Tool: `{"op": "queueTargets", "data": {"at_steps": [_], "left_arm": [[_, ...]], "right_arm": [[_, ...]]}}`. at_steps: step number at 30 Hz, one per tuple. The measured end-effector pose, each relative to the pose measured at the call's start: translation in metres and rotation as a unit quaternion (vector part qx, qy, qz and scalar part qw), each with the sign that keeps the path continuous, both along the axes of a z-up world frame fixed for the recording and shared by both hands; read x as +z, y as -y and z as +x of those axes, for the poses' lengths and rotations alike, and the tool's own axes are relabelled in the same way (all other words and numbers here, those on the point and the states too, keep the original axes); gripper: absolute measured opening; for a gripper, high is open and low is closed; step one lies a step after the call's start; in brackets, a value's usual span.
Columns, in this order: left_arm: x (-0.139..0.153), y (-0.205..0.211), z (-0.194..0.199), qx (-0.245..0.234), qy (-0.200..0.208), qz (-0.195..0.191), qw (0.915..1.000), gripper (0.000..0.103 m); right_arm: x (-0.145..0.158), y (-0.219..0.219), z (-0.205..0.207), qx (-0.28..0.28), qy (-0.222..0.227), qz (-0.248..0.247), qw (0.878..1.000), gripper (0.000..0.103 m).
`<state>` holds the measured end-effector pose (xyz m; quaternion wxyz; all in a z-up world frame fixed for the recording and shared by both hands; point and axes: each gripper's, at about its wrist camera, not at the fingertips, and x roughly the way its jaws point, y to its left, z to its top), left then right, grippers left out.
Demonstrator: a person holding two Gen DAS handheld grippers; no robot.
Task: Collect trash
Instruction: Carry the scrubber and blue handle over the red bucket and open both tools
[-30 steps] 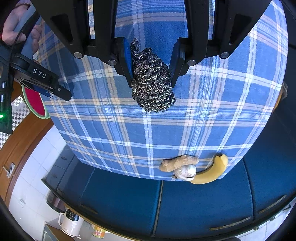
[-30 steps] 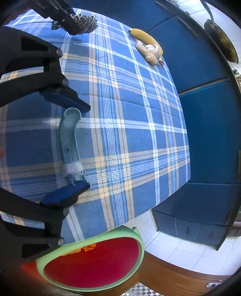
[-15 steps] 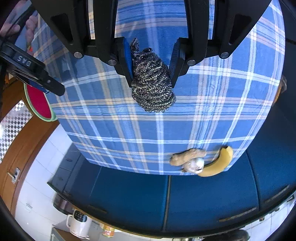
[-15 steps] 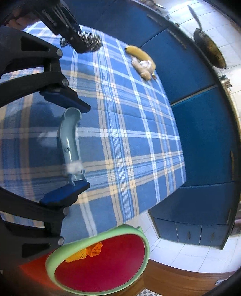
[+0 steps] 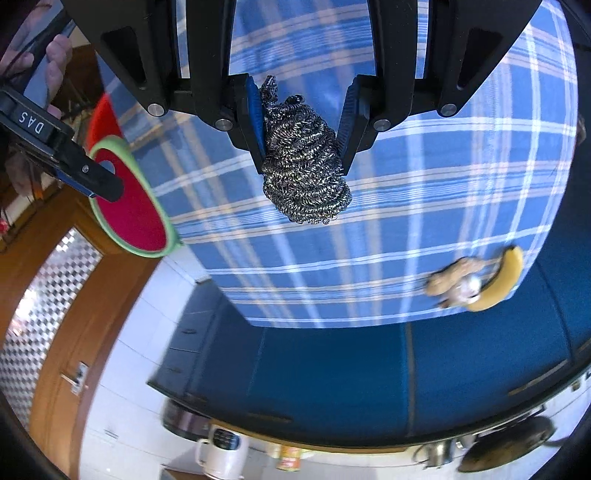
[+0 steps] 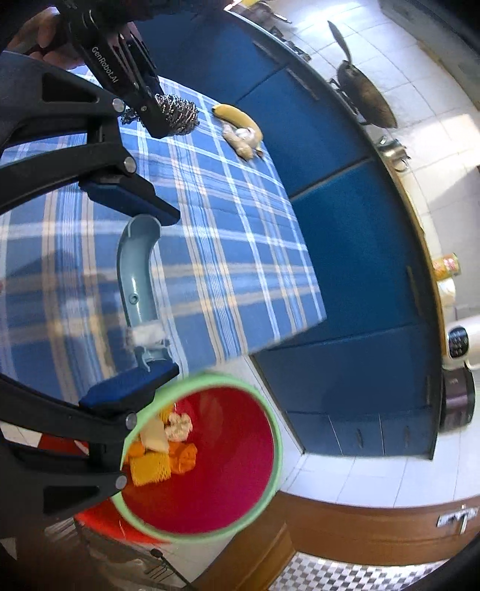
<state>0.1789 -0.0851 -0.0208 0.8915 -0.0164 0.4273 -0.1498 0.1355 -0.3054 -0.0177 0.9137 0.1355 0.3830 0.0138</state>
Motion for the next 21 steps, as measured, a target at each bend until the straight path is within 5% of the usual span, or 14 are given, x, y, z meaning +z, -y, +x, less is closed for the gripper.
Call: {"op": "queueTargets", "data": {"at_steps": [21], "left_arm": [[0.009, 0.116, 0.014, -0.101, 0.013, 0.021, 0.9946, 0.036]], "right_arm": [[-0.032, 0.131, 0.000, -0.122, -0.031, 0.023, 0.992, 0.077]]}}
